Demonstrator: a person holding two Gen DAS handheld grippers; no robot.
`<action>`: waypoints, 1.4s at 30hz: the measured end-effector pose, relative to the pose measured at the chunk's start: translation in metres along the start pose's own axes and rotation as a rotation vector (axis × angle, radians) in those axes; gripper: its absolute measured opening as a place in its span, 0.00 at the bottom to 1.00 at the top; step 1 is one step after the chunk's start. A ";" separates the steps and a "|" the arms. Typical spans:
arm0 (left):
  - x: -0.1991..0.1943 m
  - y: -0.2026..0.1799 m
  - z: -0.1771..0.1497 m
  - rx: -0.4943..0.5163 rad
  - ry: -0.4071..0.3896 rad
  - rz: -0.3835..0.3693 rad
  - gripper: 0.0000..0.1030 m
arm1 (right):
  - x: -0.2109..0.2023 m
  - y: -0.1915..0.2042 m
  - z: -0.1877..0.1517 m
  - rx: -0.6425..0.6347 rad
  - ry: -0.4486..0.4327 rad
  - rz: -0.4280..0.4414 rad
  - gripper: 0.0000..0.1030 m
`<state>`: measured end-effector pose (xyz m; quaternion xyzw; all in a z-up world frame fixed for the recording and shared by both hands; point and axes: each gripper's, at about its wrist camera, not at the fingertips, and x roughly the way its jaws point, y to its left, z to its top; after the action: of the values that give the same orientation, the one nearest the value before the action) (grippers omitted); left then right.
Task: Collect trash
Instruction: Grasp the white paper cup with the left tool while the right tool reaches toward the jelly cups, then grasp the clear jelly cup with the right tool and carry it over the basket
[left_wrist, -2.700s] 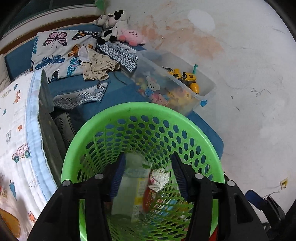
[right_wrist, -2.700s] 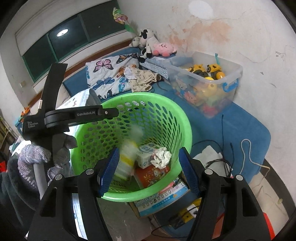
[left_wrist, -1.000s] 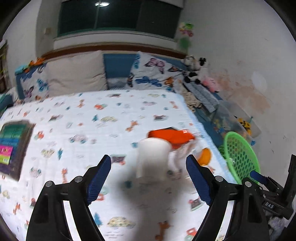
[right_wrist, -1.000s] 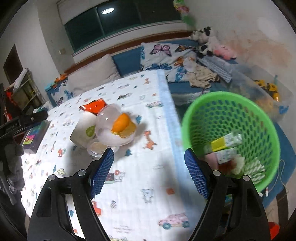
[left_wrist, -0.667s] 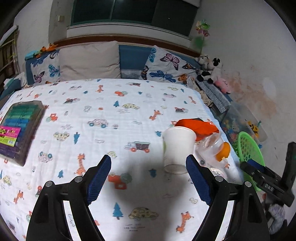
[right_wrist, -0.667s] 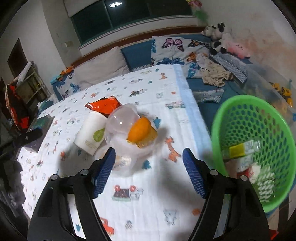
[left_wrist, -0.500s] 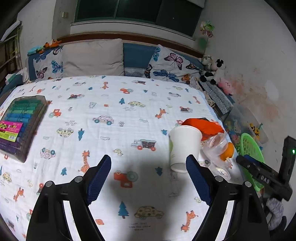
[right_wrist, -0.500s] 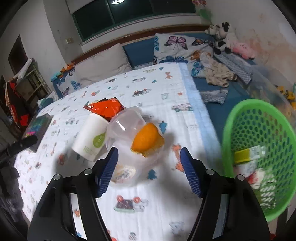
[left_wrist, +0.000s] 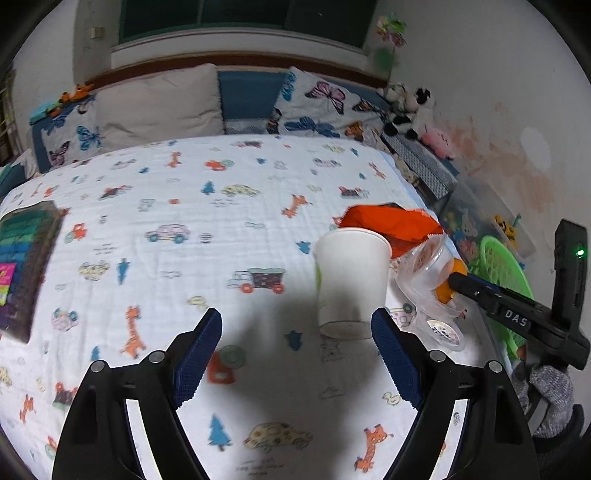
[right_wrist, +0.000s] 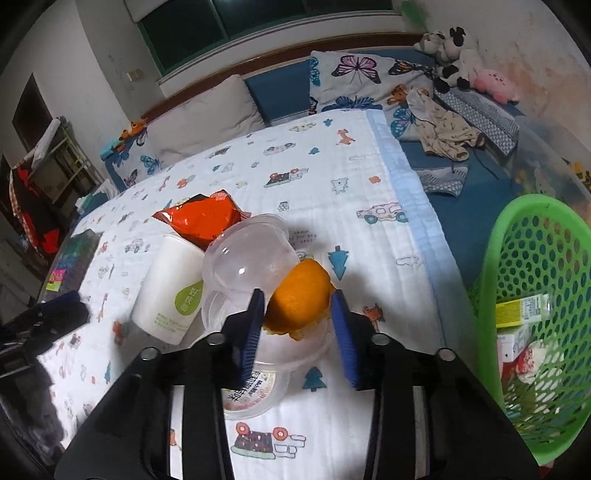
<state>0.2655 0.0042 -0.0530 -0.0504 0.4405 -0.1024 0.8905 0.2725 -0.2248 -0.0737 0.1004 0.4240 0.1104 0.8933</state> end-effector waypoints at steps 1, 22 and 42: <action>0.006 -0.004 0.002 0.009 0.011 -0.002 0.78 | -0.001 -0.001 0.000 0.003 -0.003 0.002 0.35; 0.083 -0.043 0.032 0.045 0.139 -0.087 0.70 | -0.047 -0.001 0.002 0.010 -0.098 0.095 0.17; 0.066 -0.024 0.027 -0.016 0.122 -0.143 0.58 | -0.045 -0.030 -0.024 0.026 -0.032 0.026 0.58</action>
<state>0.3227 -0.0342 -0.0838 -0.0824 0.4898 -0.1652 0.8521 0.2296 -0.2643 -0.0640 0.1191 0.4099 0.1150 0.8970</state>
